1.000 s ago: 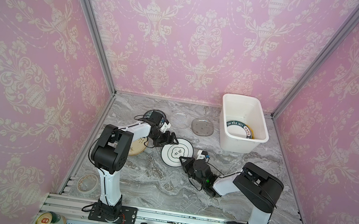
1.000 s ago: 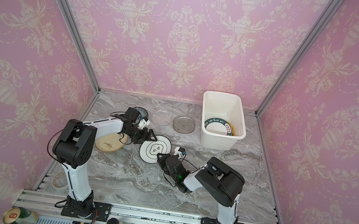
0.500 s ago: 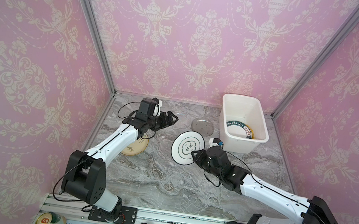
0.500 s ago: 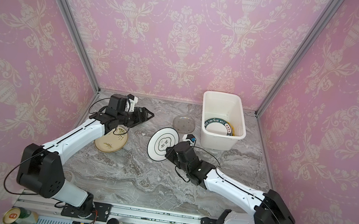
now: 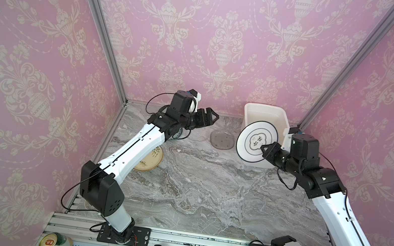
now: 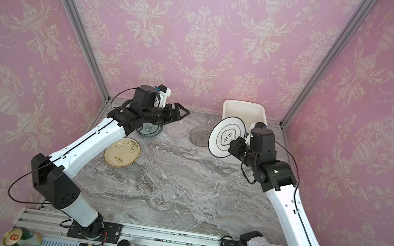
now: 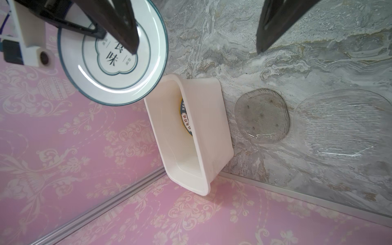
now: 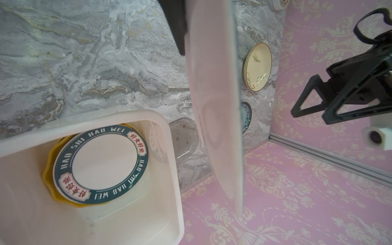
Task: Place the plates into the plastic bin on the countertop
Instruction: Move the plastic bin to the center of the table.
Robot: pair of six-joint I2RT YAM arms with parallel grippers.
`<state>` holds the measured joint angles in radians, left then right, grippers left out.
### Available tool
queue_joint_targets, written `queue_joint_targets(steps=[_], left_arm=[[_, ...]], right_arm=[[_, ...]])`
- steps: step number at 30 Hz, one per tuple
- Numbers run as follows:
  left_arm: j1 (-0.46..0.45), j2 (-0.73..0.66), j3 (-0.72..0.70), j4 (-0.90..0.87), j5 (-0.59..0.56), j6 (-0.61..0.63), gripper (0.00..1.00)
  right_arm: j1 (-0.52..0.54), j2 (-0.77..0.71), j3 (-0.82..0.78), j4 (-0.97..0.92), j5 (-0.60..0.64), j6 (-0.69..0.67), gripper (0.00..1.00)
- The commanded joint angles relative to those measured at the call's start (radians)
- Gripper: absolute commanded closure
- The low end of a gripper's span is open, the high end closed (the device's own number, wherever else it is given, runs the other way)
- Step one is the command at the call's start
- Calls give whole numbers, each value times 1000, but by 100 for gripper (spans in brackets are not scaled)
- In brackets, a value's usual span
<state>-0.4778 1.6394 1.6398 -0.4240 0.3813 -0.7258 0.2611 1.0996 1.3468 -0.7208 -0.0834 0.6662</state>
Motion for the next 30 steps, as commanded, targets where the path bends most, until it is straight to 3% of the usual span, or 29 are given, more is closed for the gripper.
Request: queue_joint_targets(steps=[1,10,17,25,27,30], left_arm=[[-40,66,70,-116,-27,39,12],[-136,257,249,-159,-82,-8,16],[-218,490,540,-253,-125,18,19],[-262,849,1129,-563,-230,76,23],[-263,899,1184,-593,-267,69,25],[-265,910,1143,-556,-301,66,27]], right_arm=[[-76,60,102,-76,-114,-152,100],[-309,75,118,-7,-110,-117,100],[-426,8,54,16,-149,-112,100],[-432,-25,35,23,-149,-117,100],[-432,-24,38,26,-150,-119,100],[-432,-23,44,35,-150,-116,100]])
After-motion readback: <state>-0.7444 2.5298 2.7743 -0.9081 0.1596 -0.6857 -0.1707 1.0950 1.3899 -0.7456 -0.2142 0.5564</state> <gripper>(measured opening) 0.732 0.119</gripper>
